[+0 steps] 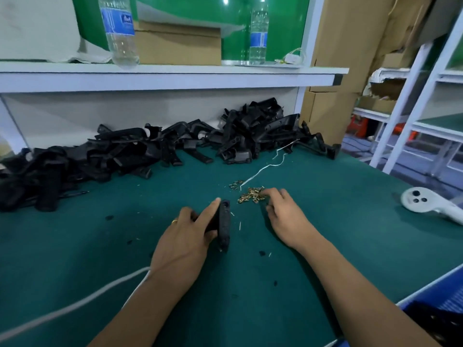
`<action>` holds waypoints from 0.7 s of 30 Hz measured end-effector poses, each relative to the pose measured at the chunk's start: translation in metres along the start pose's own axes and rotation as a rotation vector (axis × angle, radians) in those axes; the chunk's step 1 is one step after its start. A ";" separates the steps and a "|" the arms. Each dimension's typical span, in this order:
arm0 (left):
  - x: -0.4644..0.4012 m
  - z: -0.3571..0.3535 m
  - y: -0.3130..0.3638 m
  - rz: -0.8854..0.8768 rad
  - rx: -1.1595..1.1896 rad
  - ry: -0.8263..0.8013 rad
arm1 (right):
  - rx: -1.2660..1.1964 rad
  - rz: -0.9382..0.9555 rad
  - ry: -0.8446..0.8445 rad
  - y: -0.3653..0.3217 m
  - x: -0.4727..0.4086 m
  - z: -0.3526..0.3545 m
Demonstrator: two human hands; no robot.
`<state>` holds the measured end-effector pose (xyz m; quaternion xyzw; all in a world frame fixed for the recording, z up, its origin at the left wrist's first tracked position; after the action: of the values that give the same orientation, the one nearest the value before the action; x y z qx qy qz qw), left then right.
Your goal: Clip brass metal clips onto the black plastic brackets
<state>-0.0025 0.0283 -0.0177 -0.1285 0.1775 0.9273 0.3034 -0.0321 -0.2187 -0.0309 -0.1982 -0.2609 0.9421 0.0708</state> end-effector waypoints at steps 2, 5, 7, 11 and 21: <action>0.001 -0.001 0.000 0.003 -0.010 0.001 | -0.182 -0.025 0.035 -0.005 0.004 0.008; -0.001 -0.004 0.002 0.003 -0.039 0.001 | -0.577 -0.084 0.105 -0.019 0.014 0.013; -0.004 -0.004 0.004 -0.004 -0.043 -0.002 | -0.731 -0.068 0.062 -0.038 0.022 0.000; -0.008 -0.007 0.004 -0.008 -0.043 -0.029 | -1.004 -0.170 0.067 -0.056 0.033 -0.024; -0.004 -0.003 0.006 -0.017 -0.098 0.026 | -1.293 -0.307 0.050 -0.062 0.042 -0.021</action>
<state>-0.0029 0.0211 -0.0174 -0.1569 0.1345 0.9305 0.3025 -0.0595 -0.1466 -0.0292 -0.1830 -0.7971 0.5703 0.0771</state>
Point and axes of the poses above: each hand's wrist, its own x-axis away from the middle knuckle, its own z-axis out of the back of the hand, y = z × x, the point moved 8 cm from there along -x, towards the middle knuckle, and after that the axes turned 4 degrees about -x, right-handed, at the moved point
